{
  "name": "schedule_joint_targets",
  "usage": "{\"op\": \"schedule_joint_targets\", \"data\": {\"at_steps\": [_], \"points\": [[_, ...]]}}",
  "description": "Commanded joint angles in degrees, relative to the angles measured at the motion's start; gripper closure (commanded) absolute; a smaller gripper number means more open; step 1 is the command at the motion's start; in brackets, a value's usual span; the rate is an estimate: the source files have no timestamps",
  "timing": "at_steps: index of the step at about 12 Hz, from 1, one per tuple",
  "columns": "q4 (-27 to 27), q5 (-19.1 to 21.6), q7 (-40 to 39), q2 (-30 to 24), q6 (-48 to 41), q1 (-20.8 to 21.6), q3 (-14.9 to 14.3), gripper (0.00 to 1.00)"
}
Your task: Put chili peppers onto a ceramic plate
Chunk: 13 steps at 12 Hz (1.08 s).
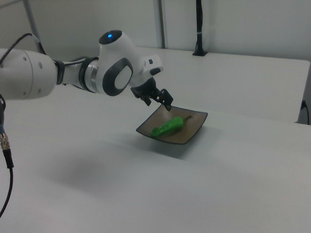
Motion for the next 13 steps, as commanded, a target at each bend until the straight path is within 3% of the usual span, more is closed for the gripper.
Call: {"op": "schedule_joint_targets", "data": {"at_steps": [1, 3, 5, 7, 9, 10, 13], "points": [[-1.06, 0.22, -0.01, -6.78, -14.25, 0.14, 1.20, 0.00], [-1.15, 0.14, -0.10, -10.38, -23.47, -0.55, 2.86, 0.00], [-1.32, 0.14, -0.36, -14.16, -32.98, -2.57, 6.28, 0.00], [-3.16, 0.05, -0.88, -17.32, -35.48, -2.93, 7.18, 0.00], [-8.58, 0.22, -1.85, -23.02, -35.83, -3.02, 8.14, 0.00], [-11.67, 0.40, -1.85, -26.19, -36.01, -3.98, 9.71, 0.00], [-12.05, 0.14, -1.77, -28.59, -42.32, -6.96, 15.77, 0.00]]}}
